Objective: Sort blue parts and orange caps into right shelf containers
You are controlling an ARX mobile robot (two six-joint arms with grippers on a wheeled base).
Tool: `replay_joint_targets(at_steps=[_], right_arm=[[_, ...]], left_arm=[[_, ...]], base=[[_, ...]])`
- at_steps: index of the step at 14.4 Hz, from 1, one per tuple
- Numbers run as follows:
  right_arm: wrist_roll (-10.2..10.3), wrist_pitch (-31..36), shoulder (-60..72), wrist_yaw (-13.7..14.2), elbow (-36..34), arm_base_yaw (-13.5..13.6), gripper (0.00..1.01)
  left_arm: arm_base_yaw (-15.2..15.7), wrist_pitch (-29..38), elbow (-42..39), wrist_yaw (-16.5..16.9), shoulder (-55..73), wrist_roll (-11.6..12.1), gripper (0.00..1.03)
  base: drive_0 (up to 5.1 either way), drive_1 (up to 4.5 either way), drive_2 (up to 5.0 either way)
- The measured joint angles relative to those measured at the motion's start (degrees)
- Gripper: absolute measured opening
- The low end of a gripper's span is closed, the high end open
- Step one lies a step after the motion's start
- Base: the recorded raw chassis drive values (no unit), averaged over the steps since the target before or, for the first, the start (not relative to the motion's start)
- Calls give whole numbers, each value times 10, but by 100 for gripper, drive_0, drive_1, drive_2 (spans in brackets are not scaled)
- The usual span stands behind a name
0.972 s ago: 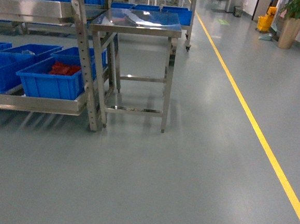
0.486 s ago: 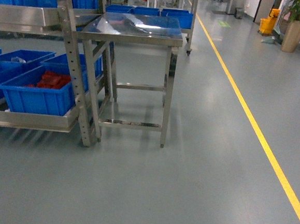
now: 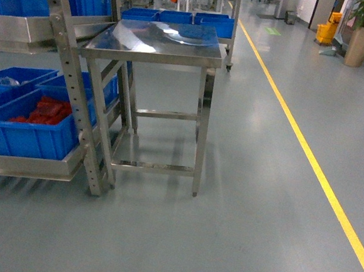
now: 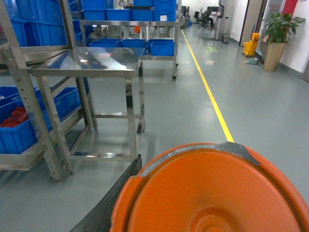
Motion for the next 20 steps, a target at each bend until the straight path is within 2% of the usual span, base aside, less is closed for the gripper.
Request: replay_joint_targets(at_steps=[18,20], right_arm=[[0,0,0,0,0,0,44],[0,2,0,0,0,0,44]], left_arm=[[0,1,0,-1,0,0,42],[0,3,0,0,0,0,42]], base=[[0,430,-430],[-246,69,167]])
